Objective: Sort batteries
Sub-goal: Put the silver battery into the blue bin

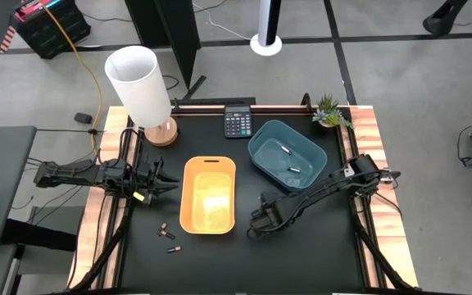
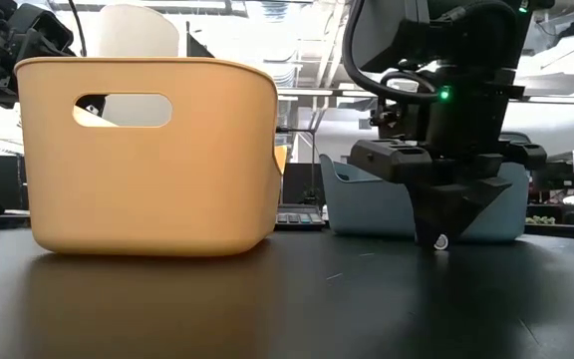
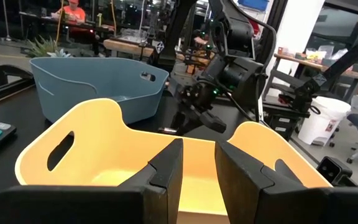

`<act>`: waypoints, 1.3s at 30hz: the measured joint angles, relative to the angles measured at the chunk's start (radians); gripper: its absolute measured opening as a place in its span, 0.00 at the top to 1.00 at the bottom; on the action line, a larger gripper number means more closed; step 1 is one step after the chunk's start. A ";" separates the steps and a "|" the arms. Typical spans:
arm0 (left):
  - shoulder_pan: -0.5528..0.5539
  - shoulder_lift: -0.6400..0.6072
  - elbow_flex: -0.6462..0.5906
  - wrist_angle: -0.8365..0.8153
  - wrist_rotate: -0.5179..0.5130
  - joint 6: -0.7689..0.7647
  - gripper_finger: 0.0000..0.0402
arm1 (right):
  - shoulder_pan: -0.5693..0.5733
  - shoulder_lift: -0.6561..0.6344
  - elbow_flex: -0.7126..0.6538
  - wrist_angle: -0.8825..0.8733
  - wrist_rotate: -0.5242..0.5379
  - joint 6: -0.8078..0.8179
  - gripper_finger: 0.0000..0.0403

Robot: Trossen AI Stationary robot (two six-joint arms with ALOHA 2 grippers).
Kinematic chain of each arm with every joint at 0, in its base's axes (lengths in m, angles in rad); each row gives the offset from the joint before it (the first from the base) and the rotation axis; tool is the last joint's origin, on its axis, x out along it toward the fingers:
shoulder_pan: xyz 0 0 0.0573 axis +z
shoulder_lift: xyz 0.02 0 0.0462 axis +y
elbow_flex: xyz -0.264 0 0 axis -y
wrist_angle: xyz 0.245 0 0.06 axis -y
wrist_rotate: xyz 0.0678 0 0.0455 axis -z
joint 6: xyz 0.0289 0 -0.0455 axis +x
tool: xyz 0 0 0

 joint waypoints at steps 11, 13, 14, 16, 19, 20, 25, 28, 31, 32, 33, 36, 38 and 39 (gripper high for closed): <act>0.000 0.000 0.000 0.000 0.000 -0.003 0.77 | 0.000 0.001 0.000 0.010 -0.006 -0.030 0.88; 0.000 0.000 0.000 0.000 0.000 -0.004 0.77 | 0.002 0.001 -0.001 0.012 -0.007 -0.029 0.88; 0.000 0.000 0.000 0.000 0.000 -0.004 0.77 | 0.002 0.001 -0.001 0.012 -0.007 -0.029 0.88; 0.000 0.000 0.000 0.000 0.000 -0.004 0.77 | 0.002 0.001 -0.001 0.012 -0.008 -0.029 0.88; 0.000 0.000 0.000 0.000 0.000 -0.004 0.77 | 0.006 0.001 -0.001 0.013 -0.009 -0.029 0.88; 0.000 0.000 0.000 0.000 0.000 -0.004 0.77 | 0.010 0.001 -0.001 0.013 -0.009 -0.029 0.88; 0.000 0.000 0.000 0.000 0.000 -0.004 0.77 | 0.014 0.003 0.012 0.002 -0.006 -0.033 0.89; 0.000 0.000 0.000 0.000 0.000 -0.004 0.77 | 0.014 0.004 0.029 -0.009 -0.004 -0.037 0.89; 0.000 0.000 0.000 0.000 0.000 -0.004 0.77 | 0.015 0.004 0.044 -0.029 -0.002 -0.049 0.89; 0.000 0.000 0.000 0.000 0.000 -0.004 0.77 | 0.016 0.004 0.047 -0.030 -0.001 -0.051 0.89; 0.000 0.000 0.000 0.000 0.000 -0.004 0.77 | 0.016 0.004 0.051 -0.030 0.000 -0.053 0.89; 0.000 0.000 0.000 0.000 0.000 -0.004 0.77 | 0.016 0.004 0.063 -0.039 0.004 -0.062 0.89; 0.000 0.000 0.000 0.000 0.000 -0.004 0.77 | 0.015 0.004 0.075 -0.052 0.006 -0.063 0.89; 0.000 0.000 0.000 0.000 0.000 -0.004 0.77 | 0.015 0.004 0.081 -0.059 0.012 -0.069 0.89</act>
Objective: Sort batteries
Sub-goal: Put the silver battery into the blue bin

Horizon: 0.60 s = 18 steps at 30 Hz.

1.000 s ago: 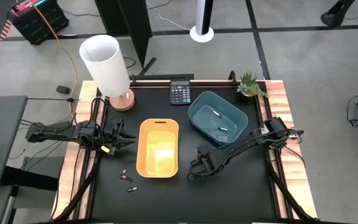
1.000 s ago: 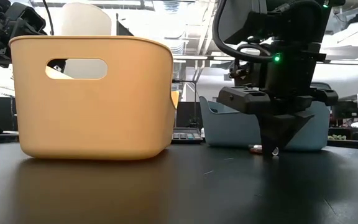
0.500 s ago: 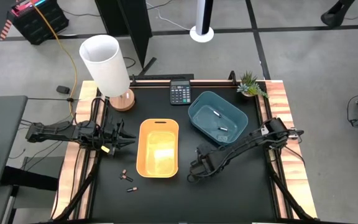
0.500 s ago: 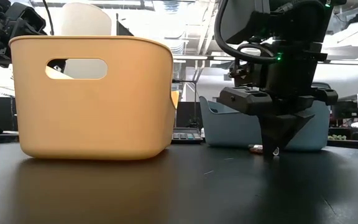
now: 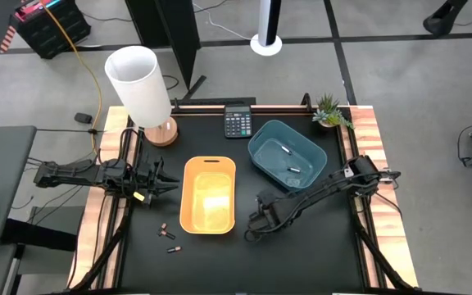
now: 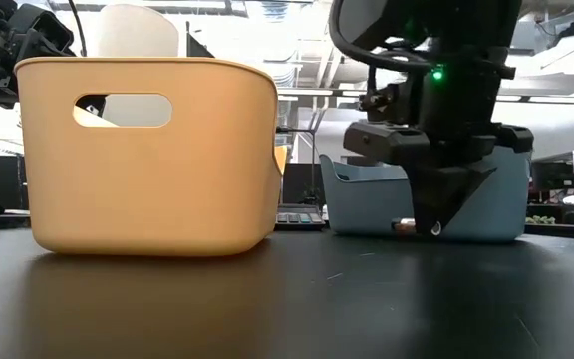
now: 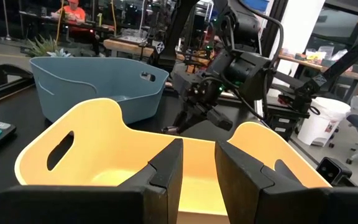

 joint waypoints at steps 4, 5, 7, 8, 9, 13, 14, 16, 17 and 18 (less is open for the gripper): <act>0.000 0.000 0.000 0.000 0.000 0.000 0.77 | 0.000 0.000 0.047 -0.049 0.021 -0.019 0.89; 0.000 0.000 0.000 0.000 0.000 0.000 0.77 | -0.001 0.000 0.063 -0.066 0.025 -0.027 0.88; 0.000 0.000 0.000 0.000 0.000 0.000 0.77 | -0.001 -0.001 0.101 -0.114 0.045 -0.042 0.88; 0.000 0.000 0.000 0.000 0.000 0.000 0.77 | -0.001 -0.001 0.123 -0.140 0.060 -0.047 0.88; 0.000 0.000 0.000 0.000 0.000 0.000 0.77 | -0.001 -0.001 0.148 -0.174 0.075 -0.053 0.88; 0.000 0.000 0.000 0.000 0.000 0.000 0.77 | -0.012 -0.002 0.257 -0.353 0.128 -0.073 0.88; 0.000 0.000 0.000 0.000 0.000 0.000 0.77 | -0.017 -0.002 0.285 -0.401 0.145 -0.075 0.88; 0.000 0.000 0.000 0.000 0.000 -0.002 0.77 | -0.031 -0.002 0.344 -0.502 0.178 -0.080 0.88; 0.000 0.000 0.000 0.000 0.000 -0.004 0.77 | -0.040 -0.002 0.372 -0.546 0.190 -0.093 0.88; 0.000 0.000 0.000 0.000 0.000 -0.004 0.77 | -0.050 -0.004 0.397 -0.572 0.202 -0.110 0.88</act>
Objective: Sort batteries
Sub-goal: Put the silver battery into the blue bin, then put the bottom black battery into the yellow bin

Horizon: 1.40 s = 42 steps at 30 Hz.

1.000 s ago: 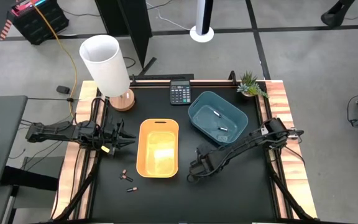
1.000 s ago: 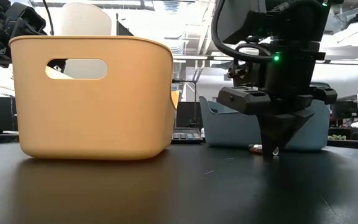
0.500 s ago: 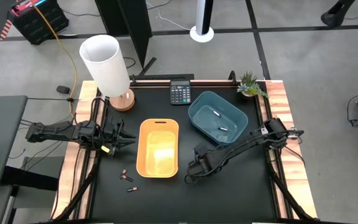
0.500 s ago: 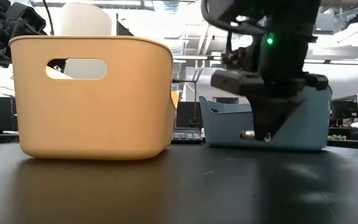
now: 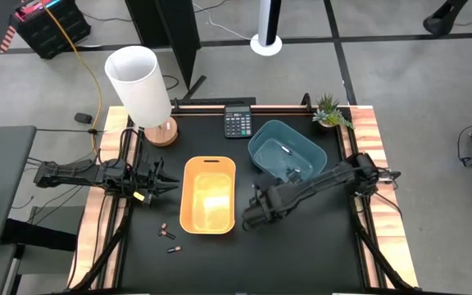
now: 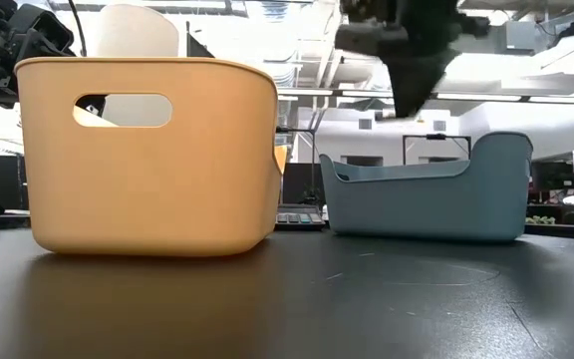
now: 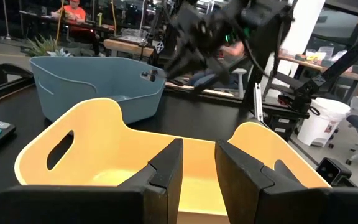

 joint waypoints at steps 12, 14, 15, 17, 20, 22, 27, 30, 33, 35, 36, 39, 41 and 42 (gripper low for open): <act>0.000 0.000 0.000 -0.003 0.000 -0.037 0.77 | -0.292 -0.128 -0.034 0.038 -0.014 -0.419 0.86; 0.000 0.000 0.000 -0.005 0.000 -0.046 0.77 | -0.333 -0.126 -0.036 0.048 -0.037 -0.481 0.82; 0.000 0.000 0.000 -0.007 0.000 -0.051 0.77 | -0.349 -0.126 -0.036 0.067 -0.044 -0.516 0.78; 0.000 0.000 0.000 -0.007 -0.001 -0.052 0.77 | -0.374 -0.126 -0.035 0.094 -0.048 -0.572 0.70; 0.000 0.000 0.000 -0.008 0.000 -0.061 0.77 | -0.395 -0.126 -0.035 0.097 -0.049 -0.632 0.56; -0.003 0.000 0.000 -0.009 0.002 -0.060 0.77 | -0.405 -0.126 -0.035 0.099 -0.049 -0.659 0.46; -0.036 0.040 0.016 -0.028 0.008 -0.051 0.77 | -0.413 -0.135 -0.035 0.105 0.015 -0.734 0.34; -0.069 0.087 0.049 -0.067 0.020 -0.048 0.75 | -0.403 -0.173 -0.035 0.139 0.057 -0.799 0.33; -0.113 0.139 0.101 -0.109 0.024 -0.030 0.69 | -0.381 -0.232 -0.035 0.208 0.094 -0.871 0.33; -0.147 0.170 0.142 -0.156 0.000 -0.021 0.64 | -0.364 -0.279 -0.035 0.256 0.099 -0.904 0.33; -0.165 0.188 0.163 -0.182 -0.018 -0.018 0.61 | -0.353 -0.299 -0.035 0.278 0.101 -0.916 0.33; -0.221 0.247 0.227 -0.289 -0.056 -0.027 0.54 | -0.317 -0.346 -0.034 0.311 0.109 -0.941 0.33; -0.258 0.291 0.269 -0.329 -0.066 -0.066 0.53 | -0.292 -0.361 -0.034 0.323 0.109 -0.954 0.33; -0.277 0.315 0.283 -0.342 -0.074 -0.087 0.53 | -0.279 -0.363 -0.034 0.327 0.109 -0.958 0.33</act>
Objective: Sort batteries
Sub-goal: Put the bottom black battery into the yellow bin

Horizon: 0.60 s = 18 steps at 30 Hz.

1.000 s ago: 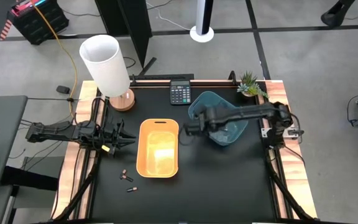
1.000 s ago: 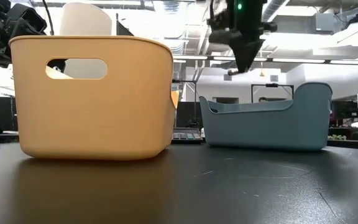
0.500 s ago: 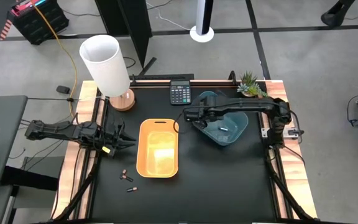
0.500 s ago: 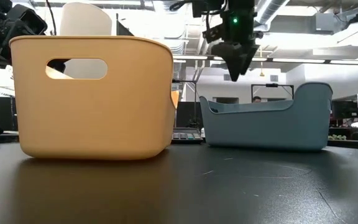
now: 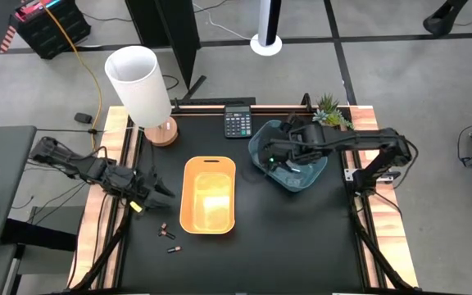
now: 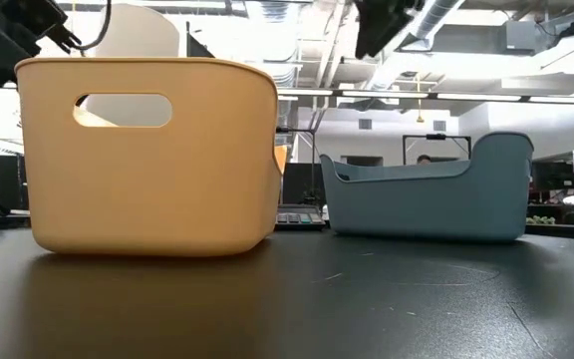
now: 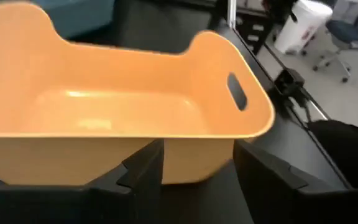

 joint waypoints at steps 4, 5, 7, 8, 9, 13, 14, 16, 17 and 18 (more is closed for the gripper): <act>-0.079 0.121 0.057 -0.059 -0.093 -0.096 0.54 | 0.043 0.003 0.000 0.007 0.000 -0.027 0.33; -0.098 0.156 0.073 -0.069 -0.115 -0.120 0.55 | 0.050 0.004 0.000 0.009 0.000 -0.034 0.33; -0.140 0.233 0.113 -0.088 -0.143 -0.170 0.56 | 0.060 0.004 0.000 0.026 0.000 -0.057 0.33; -0.163 0.272 0.135 -0.097 -0.155 -0.194 0.57 | 0.065 0.004 0.000 0.043 0.000 -0.071 0.33; -0.188 0.311 0.158 -0.104 -0.164 -0.214 0.57 | 0.067 0.004 0.000 0.060 0.000 -0.090 0.33; -0.302 0.471 0.277 -0.154 -0.215 -0.292 0.59 | 0.076 -0.002 0.000 0.092 0.000 -0.144 0.33; -0.332 0.513 0.313 -0.179 -0.226 -0.316 0.59 | 0.076 -0.003 0.000 0.092 0.000 -0.150 0.33; -0.392 0.596 0.385 -0.238 -0.257 -0.376 0.59 | 0.076 -0.003 0.000 0.091 0.000 -0.157 0.33; -0.420 0.637 0.421 -0.268 -0.273 -0.410 0.59 | 0.076 -0.003 0.000 0.090 0.000 -0.163 0.33; -0.447 0.680 0.456 -0.298 -0.288 -0.449 0.59 | 0.076 -0.003 0.000 0.091 0.000 -0.172 0.33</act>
